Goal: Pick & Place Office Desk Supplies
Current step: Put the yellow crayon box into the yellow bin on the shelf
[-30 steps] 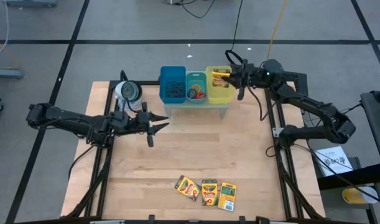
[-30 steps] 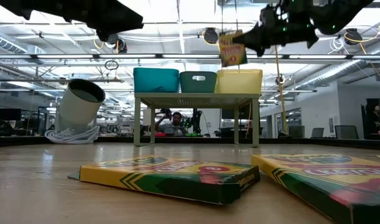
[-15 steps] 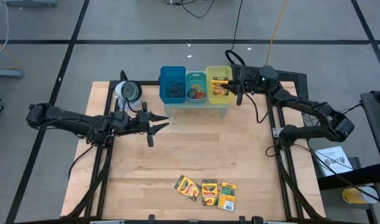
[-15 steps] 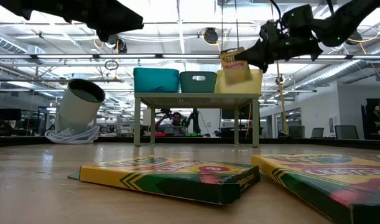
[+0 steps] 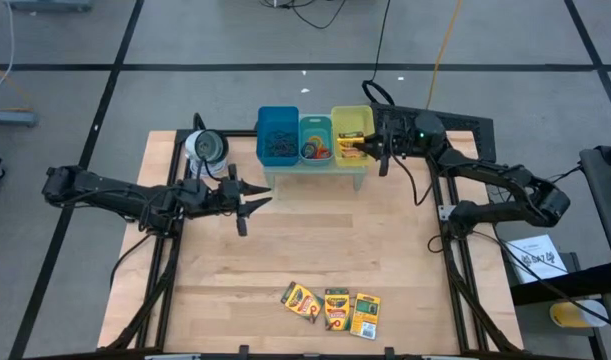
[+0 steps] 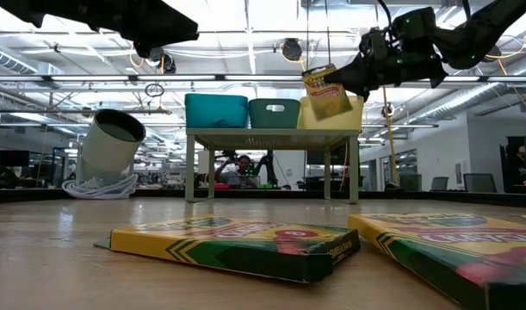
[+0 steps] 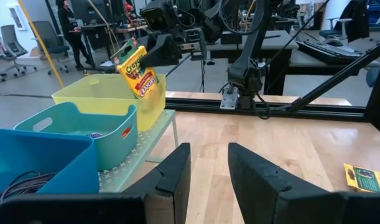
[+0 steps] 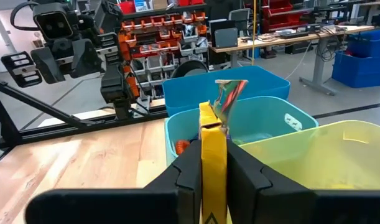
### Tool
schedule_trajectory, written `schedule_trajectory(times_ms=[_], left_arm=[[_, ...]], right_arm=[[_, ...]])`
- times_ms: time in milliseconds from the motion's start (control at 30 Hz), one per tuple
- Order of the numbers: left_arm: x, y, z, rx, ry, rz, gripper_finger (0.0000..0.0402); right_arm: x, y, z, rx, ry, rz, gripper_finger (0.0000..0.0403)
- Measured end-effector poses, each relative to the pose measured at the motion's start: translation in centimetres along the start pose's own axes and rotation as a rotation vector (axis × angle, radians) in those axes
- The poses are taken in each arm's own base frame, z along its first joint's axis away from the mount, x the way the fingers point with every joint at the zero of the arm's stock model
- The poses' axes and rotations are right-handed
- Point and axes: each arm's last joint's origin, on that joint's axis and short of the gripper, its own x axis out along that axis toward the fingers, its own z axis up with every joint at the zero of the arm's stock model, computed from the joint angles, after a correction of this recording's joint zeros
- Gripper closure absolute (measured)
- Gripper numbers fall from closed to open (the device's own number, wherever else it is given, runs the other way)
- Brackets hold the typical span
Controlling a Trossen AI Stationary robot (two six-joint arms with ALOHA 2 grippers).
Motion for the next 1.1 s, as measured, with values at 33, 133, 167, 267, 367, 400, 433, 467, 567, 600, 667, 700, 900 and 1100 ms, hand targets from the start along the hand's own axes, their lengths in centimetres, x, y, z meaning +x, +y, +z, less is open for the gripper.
schedule_trajectory(times_ms=[33, 133, 167, 267, 367, 400, 433, 467, 567, 600, 667, 700, 900, 1100], left_arm=[[0.0, 0.0, 0.0, 0.0, 0.0, 0.0, 0.0284], [0.0, 0.0, 0.0, -0.001, 0.0, 0.0, 0.0284], [0.0, 0.0, 0.0, -0.001, 0.0, 0.0, 0.0284], [0.0, 0.0, 0.0, -0.001, 0.0, 0.0, 0.0284], [0.0, 0.0, 0.0, -0.003, 0.0, 0.0, 0.0284], [0.0, 0.0, 0.0, -0.003, 0.0, 0.0, 0.0284], [0.0, 0.0, 0.0, -0.003, 0.0, 0.0, 0.0284], [0.0, 0.0, 0.0, -0.003, 0.0, 0.0, 0.0284], [0.0, 0.0, 0.0, -0.003, 0.0, 0.0, 0.0284], [0.0, 0.0, 0.0, -0.003, 0.0, 0.0, 0.0284], [0.0, 0.0, 0.0, -0.003, 0.0, 0.0, 0.0284], [0.0, 0.0, 0.0, -0.003, 0.0, 0.0, 0.0284], [0.0, 0.0, 0.0, -0.003, 0.0, 0.0, 0.0284], [0.0, 0.0, 0.0, -0.001, 0.0, 0.0, 0.0284]], right_arm=[[0.0, 0.0, 0.0, 0.0, 0.0, -0.001, 0.0365], [-0.01, -0.01, 0.0, -0.003, 0.0, -0.001, 0.0365], [-0.01, -0.01, 0.0, -0.005, 0.0, -0.001, 0.0364], [-0.01, -0.01, 0.0, -0.027, 0.0, -0.001, 0.0355], [0.0, 0.0, 0.0, -0.054, 0.0, -0.001, 0.0346], [-0.01, -0.01, 0.0, -0.056, 0.0, -0.001, 0.0344], [-0.01, -0.01, 0.0, -0.057, 0.0, -0.002, 0.0342], [-0.01, -0.01, 0.0, -0.057, 0.0, -0.002, 0.0341], [-0.01, -0.01, 0.01, -0.058, 0.0, -0.002, 0.0338], [-0.01, -0.01, 0.01, -0.062, -0.001, -0.002, 0.0337], [-0.01, -0.01, 0.01, -0.077, -0.001, -0.002, 0.0337], [-0.01, -0.01, 0.01, -0.082, -0.001, -0.002, 0.0337], [-0.01, -0.01, 0.05, -0.133, -0.004, -0.002, 0.0337], [-0.03, -0.27, 0.37, -0.23, -0.027, -0.105, 0.0337]])
